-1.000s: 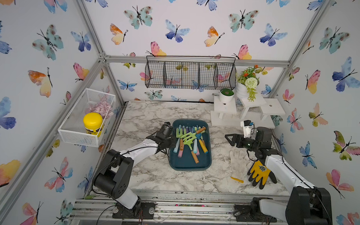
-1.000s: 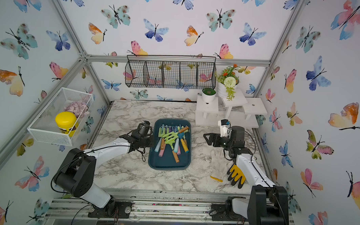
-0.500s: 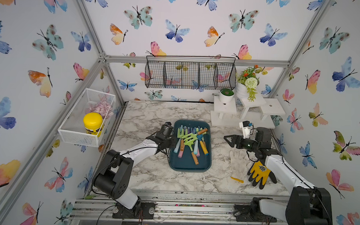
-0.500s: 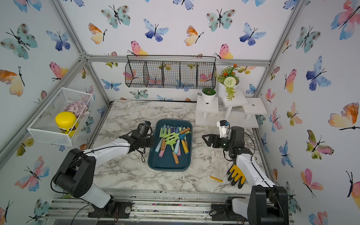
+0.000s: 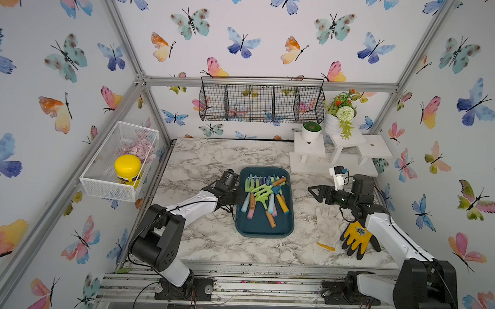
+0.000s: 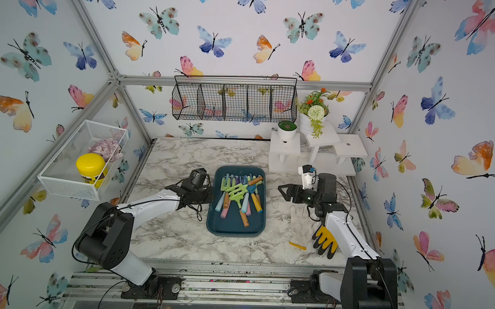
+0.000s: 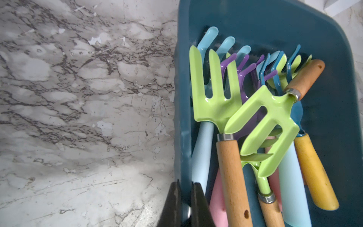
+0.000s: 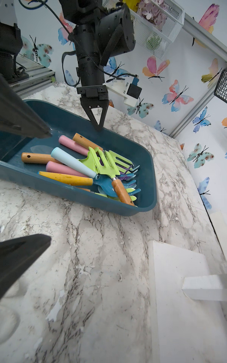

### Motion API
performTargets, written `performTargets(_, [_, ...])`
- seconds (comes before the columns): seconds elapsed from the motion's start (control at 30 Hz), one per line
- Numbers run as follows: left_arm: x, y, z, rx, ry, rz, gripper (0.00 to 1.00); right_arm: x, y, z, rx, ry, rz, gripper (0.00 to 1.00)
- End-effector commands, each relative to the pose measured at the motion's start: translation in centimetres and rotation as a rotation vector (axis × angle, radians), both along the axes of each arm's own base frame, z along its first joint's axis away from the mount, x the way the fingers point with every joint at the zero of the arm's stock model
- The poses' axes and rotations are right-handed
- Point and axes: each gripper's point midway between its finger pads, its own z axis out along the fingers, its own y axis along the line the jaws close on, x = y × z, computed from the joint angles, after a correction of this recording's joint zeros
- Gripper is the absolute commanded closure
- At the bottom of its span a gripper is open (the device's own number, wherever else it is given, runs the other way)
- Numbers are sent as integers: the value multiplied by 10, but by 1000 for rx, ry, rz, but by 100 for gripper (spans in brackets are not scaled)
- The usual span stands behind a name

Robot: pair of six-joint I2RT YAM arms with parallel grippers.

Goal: Take the hand rake out of the storage box
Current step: Move the storage box to the center of the board.

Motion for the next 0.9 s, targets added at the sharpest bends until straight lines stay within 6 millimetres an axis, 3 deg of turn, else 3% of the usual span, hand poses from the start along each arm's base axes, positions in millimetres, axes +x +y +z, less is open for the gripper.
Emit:
performTargets(0.0, [9,-15,7,-30,-27,-30,100,-2,5,15,20,-22,29,17])
performTargets(0.33, [17,12,-7,67,-25,-36,100,-3,10,15,31,-13,49,17])
performTargets(0.6, [14,33,0,80,-36,-17,99,-4,15,14,32,-5,63,16])
performTargets(0.67, [13,32,2,75,-38,-26,87,-5,18,16,31,-6,67,9])
performTargets(0.87, [9,29,12,42,-74,-38,22,-10,26,24,0,-12,71,5])
